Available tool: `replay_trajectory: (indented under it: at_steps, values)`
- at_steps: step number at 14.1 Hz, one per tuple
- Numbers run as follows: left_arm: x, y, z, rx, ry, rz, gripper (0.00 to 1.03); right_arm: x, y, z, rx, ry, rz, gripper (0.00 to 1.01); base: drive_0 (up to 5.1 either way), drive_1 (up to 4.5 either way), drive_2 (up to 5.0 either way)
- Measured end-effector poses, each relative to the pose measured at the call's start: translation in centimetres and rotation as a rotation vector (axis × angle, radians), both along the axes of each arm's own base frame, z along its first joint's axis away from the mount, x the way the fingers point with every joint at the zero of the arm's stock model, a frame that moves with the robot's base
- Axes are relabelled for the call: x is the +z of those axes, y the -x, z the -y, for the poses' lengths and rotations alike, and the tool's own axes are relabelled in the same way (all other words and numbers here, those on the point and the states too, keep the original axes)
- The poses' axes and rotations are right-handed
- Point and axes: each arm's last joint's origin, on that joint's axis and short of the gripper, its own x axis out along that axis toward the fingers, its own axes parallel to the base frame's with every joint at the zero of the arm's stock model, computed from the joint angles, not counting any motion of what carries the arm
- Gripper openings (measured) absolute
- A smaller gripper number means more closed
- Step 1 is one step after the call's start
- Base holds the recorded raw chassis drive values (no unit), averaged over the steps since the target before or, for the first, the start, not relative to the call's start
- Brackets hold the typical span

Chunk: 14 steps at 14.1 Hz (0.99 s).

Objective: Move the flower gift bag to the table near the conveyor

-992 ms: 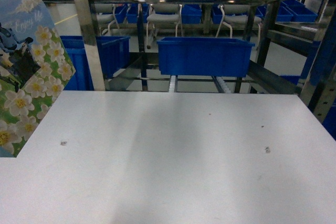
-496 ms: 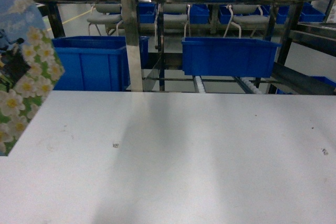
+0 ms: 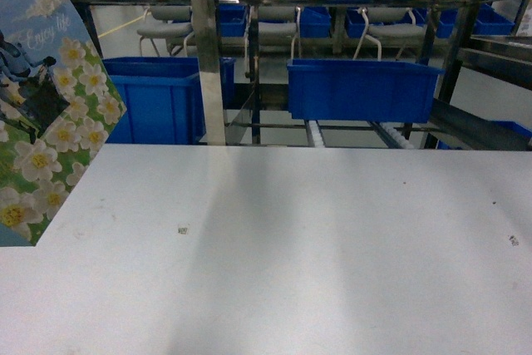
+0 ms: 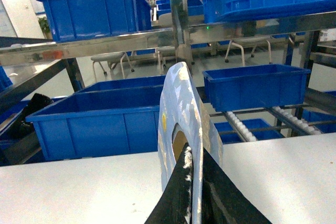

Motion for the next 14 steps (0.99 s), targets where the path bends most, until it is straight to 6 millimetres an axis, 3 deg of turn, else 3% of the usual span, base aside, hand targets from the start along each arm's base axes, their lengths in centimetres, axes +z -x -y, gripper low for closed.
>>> replay_trajectory:
  at_steps: [2, 5, 9, 14]
  values:
    - [0.0, 0.0, 0.0, 0.000, 0.000, 0.000, 0.02, -1.1, -1.4, 0.3, 0.032, -0.002, -0.014, 0.02, -5.1, 2.36, 2.4]
    - [0.0, 0.0, 0.0, 0.000, -0.001, 0.000, 0.02, -3.4, -4.5, 2.2, 0.028, -0.010, -0.052, 0.02, -5.1, 2.36, 2.4]
    - [0.0, 0.0, 0.0, 0.000, -0.001, 0.000, 0.02, -8.2, -9.8, 4.3, 0.052, -0.038, -0.316, 0.02, -5.1, 2.36, 2.4]
    - [0.0, 0.0, 0.0, 0.000, -0.001, 0.000, 0.02, -10.9, -13.1, 5.6, 0.069, -0.069, -0.420, 0.02, -5.1, 2.36, 2.4]
